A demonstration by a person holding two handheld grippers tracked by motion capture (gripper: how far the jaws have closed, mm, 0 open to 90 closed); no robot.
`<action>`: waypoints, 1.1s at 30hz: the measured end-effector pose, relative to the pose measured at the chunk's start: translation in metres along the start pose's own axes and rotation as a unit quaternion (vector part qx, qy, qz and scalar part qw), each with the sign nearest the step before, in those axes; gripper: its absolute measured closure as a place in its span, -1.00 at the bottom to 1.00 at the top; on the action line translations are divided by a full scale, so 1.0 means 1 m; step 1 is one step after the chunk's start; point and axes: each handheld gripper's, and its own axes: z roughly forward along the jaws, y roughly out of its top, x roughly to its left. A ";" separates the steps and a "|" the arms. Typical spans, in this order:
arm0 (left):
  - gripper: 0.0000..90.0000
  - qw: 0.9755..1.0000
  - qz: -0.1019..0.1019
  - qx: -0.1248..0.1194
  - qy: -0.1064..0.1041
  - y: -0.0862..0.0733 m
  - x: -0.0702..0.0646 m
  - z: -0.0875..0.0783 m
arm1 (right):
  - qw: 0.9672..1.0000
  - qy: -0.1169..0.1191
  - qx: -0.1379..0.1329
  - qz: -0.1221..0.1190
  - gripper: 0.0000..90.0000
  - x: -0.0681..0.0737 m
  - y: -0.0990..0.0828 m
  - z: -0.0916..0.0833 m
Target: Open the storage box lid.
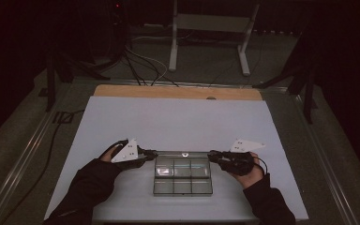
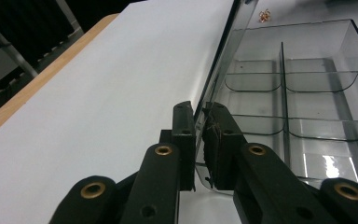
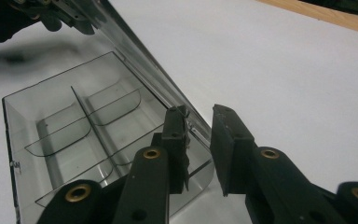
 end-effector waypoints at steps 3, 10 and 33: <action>0.91 1.000 -0.001 0.000 0.000 0.000 0.001 0.000 | 1.000 0.000 0.000 0.005 0.70 -0.001 0.000 0.000; 0.93 1.000 -0.009 0.001 0.002 0.001 0.004 0.001 | 1.000 -0.004 -0.003 0.015 0.71 -0.001 0.001 0.000; 0.94 0.997 -0.075 -0.002 0.000 0.002 0.013 0.007 | 0.999 -0.027 0.002 0.045 0.73 -0.003 0.007 0.006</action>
